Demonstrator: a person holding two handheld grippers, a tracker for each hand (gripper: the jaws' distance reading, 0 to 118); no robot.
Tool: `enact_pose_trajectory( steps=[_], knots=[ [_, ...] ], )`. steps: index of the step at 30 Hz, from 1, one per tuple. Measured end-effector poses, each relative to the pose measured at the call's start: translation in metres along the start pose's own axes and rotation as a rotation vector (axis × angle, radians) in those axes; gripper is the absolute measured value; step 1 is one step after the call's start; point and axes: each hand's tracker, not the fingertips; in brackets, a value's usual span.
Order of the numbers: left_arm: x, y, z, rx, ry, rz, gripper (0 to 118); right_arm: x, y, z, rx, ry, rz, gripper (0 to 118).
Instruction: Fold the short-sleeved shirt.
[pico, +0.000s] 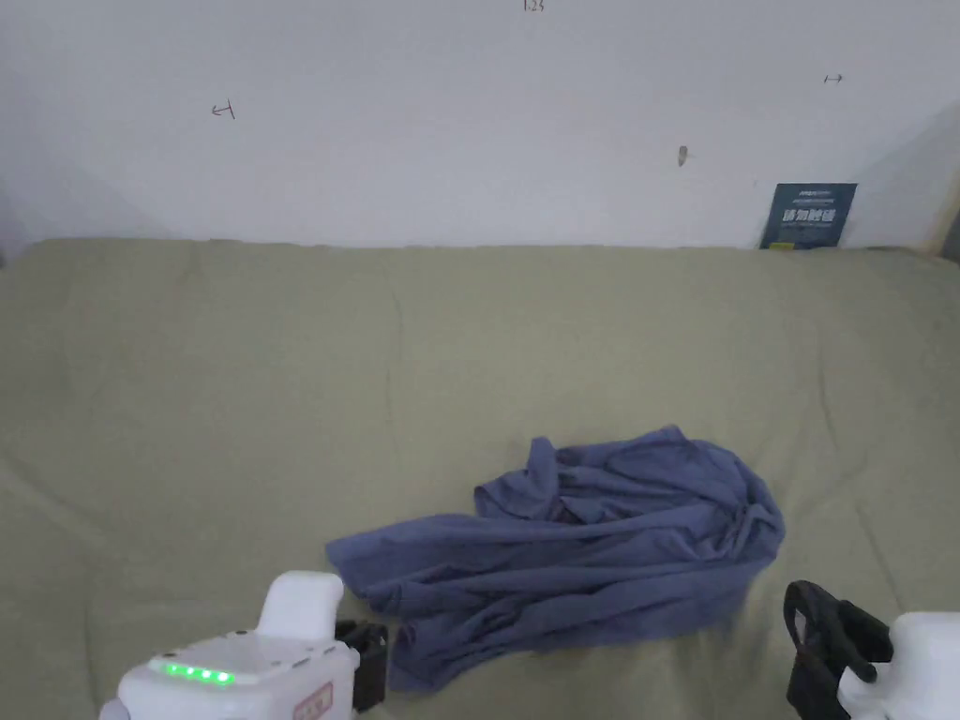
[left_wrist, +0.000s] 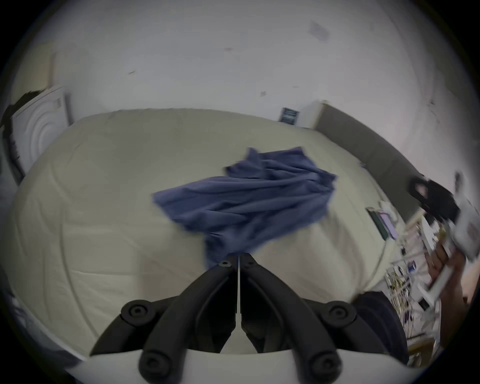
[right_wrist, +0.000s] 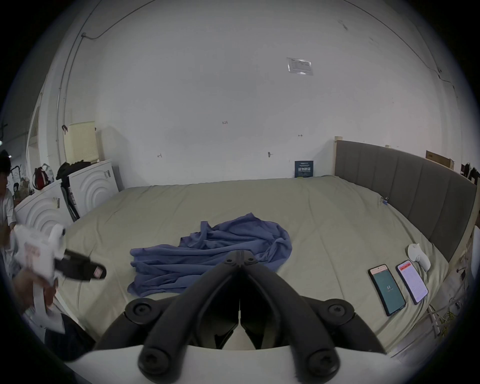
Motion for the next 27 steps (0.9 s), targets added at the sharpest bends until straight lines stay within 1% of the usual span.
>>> enact_pose_trajectory(
  steps=[3, 4, 5, 6, 7, 8, 9, 10, 11, 13, 15, 16, 17, 18, 19, 21, 22, 23, 24, 25, 26, 27],
  knots=[
    [-0.034, 0.050, -0.039, -0.150, 0.072, 0.058, 1, -0.004, -0.003, -0.002, -0.004, 0.016, 0.014, 0],
    [-0.045, 0.066, -0.052, -0.174, 0.072, 0.095, 1, -0.004, -0.004, -0.003, -0.005, 0.019, 0.018, 0],
    [-0.058, 0.082, -0.068, -0.198, 0.034, 0.181, 1, -0.003, -0.006, -0.006, -0.006, 0.020, 0.020, 0],
    [-0.066, 0.094, -0.080, -0.229, 0.047, 0.228, 1, -0.002, -0.007, -0.007, -0.008, 0.018, 0.021, 0],
    [-0.075, 0.107, -0.097, -0.246, 0.067, 0.281, 6, 0.000, -0.009, -0.010, -0.011, 0.016, 0.019, 0],
    [-0.081, 0.120, -0.112, -0.268, 0.099, 0.319, 21, 0.003, -0.010, -0.012, -0.013, 0.014, 0.015, 0],
    [-0.080, 0.127, -0.122, -0.296, 0.152, 0.286, 52, 0.005, -0.012, -0.015, -0.017, 0.007, 0.010, 0],
    [-0.080, 0.134, -0.138, -0.341, 0.176, 0.264, 102, 0.008, -0.014, -0.018, -0.022, -0.003, 0.003, 0],
    [-0.063, 0.133, -0.135, -0.371, 0.189, 0.252, 118, 0.013, -0.015, -0.020, -0.029, -0.010, -0.006, 0],
    [-0.058, 0.134, -0.146, -0.345, 0.164, 0.314, 118, 0.020, -0.019, -0.027, -0.045, -0.019, -0.024, 0],
    [-0.062, 0.137, -0.161, -0.386, 0.146, 0.403, 118, 0.027, -0.023, -0.032, -0.058, -0.032, -0.034, 0],
    [-0.061, 0.136, -0.169, -0.421, 0.164, 0.419, 118, 0.030, -0.025, -0.034, -0.065, -0.035, -0.038, 0],
    [-0.056, 0.133, -0.174, -0.445, 0.198, 0.409, 115, 0.032, -0.025, -0.036, -0.071, -0.039, -0.040, 0],
    [-0.051, 0.131, -0.177, -0.468, 0.197, 0.386, 110, 0.034, -0.026, -0.038, -0.076, -0.042, -0.042, 0],
    [-0.070, 0.138, -0.194, -0.495, 0.188, 0.371, 99, 0.035, -0.027, -0.039, -0.080, -0.046, -0.045, 0],
    [-0.064, 0.138, -0.200, -0.543, 0.194, 0.274, 66, 0.037, -0.030, -0.040, -0.084, -0.055, -0.053, 0],
    [-0.060, 0.137, -0.202, -0.550, 0.191, 0.209, 56, 0.039, -0.032, -0.040, -0.087, -0.054, -0.058, 0],
    [-0.061, 0.134, -0.204, -0.540, 0.219, 0.186, 47, 0.039, -0.033, -0.040, -0.089, -0.055, -0.062, 0],
    [-0.063, 0.135, -0.204, -0.522, 0.213, 0.205, 26, 0.039, -0.034, -0.039, -0.092, -0.055, -0.064, 0],
    [-0.067, 0.136, -0.202, -0.511, 0.198, 0.212, 17, 0.039, -0.035, -0.039, -0.096, -0.053, -0.064, 0],
    [-0.073, 0.138, -0.200, -0.484, 0.137, 0.263, 11, 0.039, -0.036, -0.038, -0.097, -0.052, -0.064, 0],
    [-0.052, 0.137, -0.185, -0.452, 0.082, 0.315, 10, 0.040, -0.036, -0.037, -0.098, -0.051, -0.063, 0]
  ],
)
